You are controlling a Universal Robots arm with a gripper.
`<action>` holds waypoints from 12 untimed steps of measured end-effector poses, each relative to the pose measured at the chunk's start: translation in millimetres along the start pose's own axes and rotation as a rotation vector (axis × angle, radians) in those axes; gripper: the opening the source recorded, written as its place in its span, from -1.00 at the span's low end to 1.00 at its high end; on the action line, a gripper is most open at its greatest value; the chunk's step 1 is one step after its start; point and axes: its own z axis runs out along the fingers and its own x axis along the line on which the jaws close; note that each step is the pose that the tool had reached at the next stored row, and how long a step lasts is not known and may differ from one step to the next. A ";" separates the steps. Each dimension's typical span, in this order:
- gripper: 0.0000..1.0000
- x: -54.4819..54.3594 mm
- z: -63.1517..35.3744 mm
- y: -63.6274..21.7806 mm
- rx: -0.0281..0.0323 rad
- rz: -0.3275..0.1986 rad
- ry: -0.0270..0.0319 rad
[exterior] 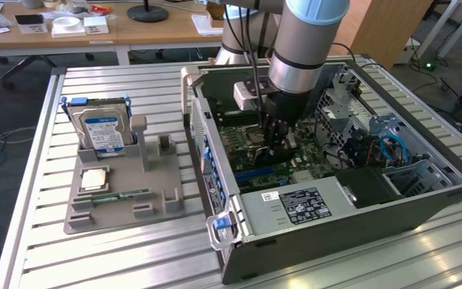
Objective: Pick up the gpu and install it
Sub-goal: 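Insert the gpu into the slot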
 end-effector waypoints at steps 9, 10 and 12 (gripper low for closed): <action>-0.48 1.0 0.1 1.7 0.0001 0.000 0.0000; -0.48 1.0 0.1 2.0 0.0000 0.000 0.0000; -0.48 1.1 0.1 2.5 0.0000 0.000 0.0000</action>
